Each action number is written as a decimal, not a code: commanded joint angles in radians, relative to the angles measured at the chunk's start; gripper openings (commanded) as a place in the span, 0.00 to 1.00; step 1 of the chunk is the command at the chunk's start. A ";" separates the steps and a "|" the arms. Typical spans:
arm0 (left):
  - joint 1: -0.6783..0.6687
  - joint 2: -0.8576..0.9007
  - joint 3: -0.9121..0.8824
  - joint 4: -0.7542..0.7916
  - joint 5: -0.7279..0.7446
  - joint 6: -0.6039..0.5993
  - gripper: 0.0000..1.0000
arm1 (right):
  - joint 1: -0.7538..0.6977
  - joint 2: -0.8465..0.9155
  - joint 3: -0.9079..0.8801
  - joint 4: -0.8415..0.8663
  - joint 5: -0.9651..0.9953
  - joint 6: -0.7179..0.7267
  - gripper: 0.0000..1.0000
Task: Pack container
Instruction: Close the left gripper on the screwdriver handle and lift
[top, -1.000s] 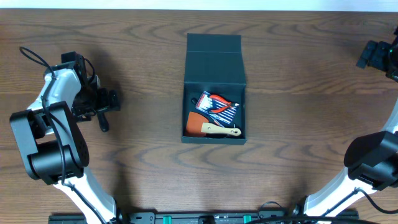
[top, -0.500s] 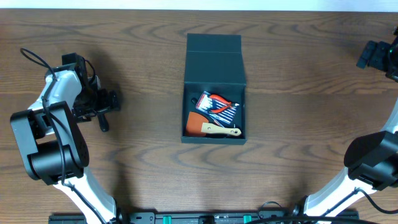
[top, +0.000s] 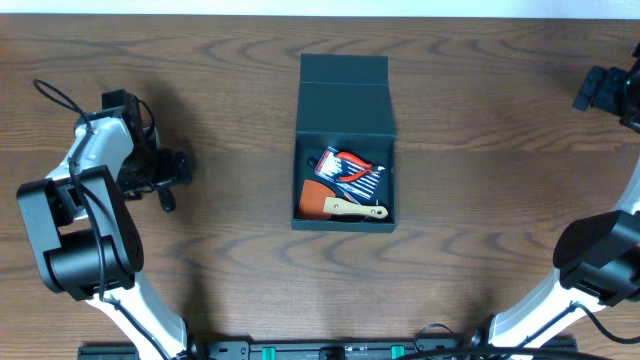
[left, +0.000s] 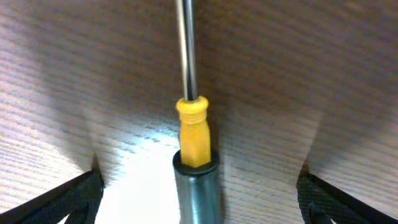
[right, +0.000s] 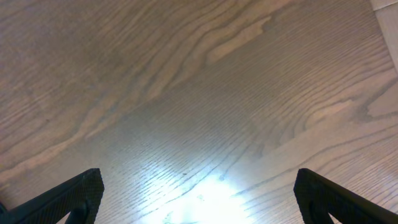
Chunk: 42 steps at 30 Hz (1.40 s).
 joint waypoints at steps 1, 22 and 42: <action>0.005 0.029 -0.037 -0.005 -0.013 -0.019 0.99 | -0.005 0.000 -0.003 -0.004 -0.005 0.001 0.99; 0.005 0.029 -0.037 -0.005 -0.012 -0.019 0.68 | -0.005 0.000 -0.003 -0.010 -0.005 0.001 0.99; 0.005 0.029 -0.037 -0.005 -0.008 -0.019 0.19 | -0.005 0.000 -0.003 -0.010 -0.005 0.001 0.99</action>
